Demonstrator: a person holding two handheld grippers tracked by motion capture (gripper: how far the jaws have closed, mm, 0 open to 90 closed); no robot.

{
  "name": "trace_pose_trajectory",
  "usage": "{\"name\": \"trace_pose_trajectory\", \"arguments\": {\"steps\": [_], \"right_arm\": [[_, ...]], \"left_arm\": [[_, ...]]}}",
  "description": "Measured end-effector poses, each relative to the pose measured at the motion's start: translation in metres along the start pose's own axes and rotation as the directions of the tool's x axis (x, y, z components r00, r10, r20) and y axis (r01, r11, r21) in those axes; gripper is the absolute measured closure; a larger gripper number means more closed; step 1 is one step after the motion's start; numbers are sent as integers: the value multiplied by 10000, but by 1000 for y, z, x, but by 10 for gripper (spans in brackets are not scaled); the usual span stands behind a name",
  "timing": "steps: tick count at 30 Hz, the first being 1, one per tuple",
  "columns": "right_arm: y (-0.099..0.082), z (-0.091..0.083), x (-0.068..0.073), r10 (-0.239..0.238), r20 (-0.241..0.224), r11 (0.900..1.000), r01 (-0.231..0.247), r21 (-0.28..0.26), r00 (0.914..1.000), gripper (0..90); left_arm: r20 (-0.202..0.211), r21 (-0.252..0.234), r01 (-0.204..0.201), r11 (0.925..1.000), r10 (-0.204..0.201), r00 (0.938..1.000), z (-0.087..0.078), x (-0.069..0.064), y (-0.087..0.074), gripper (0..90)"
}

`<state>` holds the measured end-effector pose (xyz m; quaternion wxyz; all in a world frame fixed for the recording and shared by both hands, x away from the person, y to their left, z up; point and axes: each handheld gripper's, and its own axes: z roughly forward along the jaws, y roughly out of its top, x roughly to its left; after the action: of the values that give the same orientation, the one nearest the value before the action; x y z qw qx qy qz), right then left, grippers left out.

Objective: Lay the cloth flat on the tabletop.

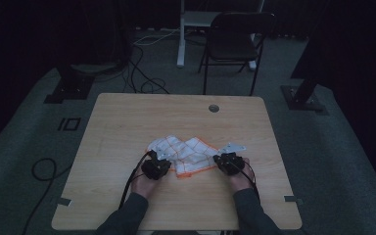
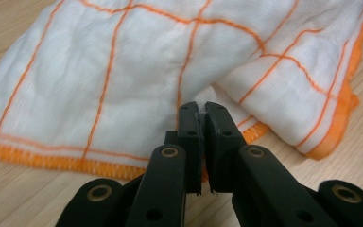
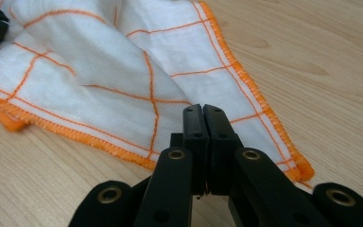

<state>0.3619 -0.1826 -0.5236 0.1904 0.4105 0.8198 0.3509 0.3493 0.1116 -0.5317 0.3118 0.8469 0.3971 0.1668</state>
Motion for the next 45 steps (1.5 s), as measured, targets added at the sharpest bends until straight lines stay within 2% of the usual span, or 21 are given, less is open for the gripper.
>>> {"name": "trace_pose_trajectory", "arguments": {"steps": [8,15,22,27,29,32,35,39,42,45], "right_arm": [[1,1,-3,13,123,10000,-14,55,9999,893],[5,2,-2,-103,242,9998,99,157,9997,891],[4,0,-4,-72,239,9999,69,111,9997,885],[4,0,-4,-64,241,9999,61,117,9997,885],[3,0,-4,-60,244,9999,57,109,9997,885],[3,0,-4,-49,228,9999,46,109,9997,885],[2,-1,-4,-79,214,9999,77,94,9997,885],[-1,-1,-2,-77,176,9999,75,151,9998,881],[-1,-1,-3,-59,102,10000,59,50,9999,822],[1,-4,-5,9,275,9998,-3,-216,9996,796]], "left_arm": [[-460,15,113,9999,-112,9989,-10,13,-7,873],[-492,-70,179,9998,-182,9986,-14,12,-8,864],[51,-413,-52,9991,55,10000,-19,-5,-4,810],[579,-481,-342,9983,370,9976,-16,-20,3,799],[669,-344,-620,9975,642,9957,-12,-27,5,794],[755,-105,-742,9972,748,9943,-4,-32,4,795],[823,21,-759,9971,754,9937,-1,-34,1,795],[974,-92,-519,9986,526,9939,-4,-31,-4,798],[986,-80,-564,9984,569,9935,-8,-29,-9,801],[946,-82,-479,9988,485,9943,-13,-26,-15,801]]}}
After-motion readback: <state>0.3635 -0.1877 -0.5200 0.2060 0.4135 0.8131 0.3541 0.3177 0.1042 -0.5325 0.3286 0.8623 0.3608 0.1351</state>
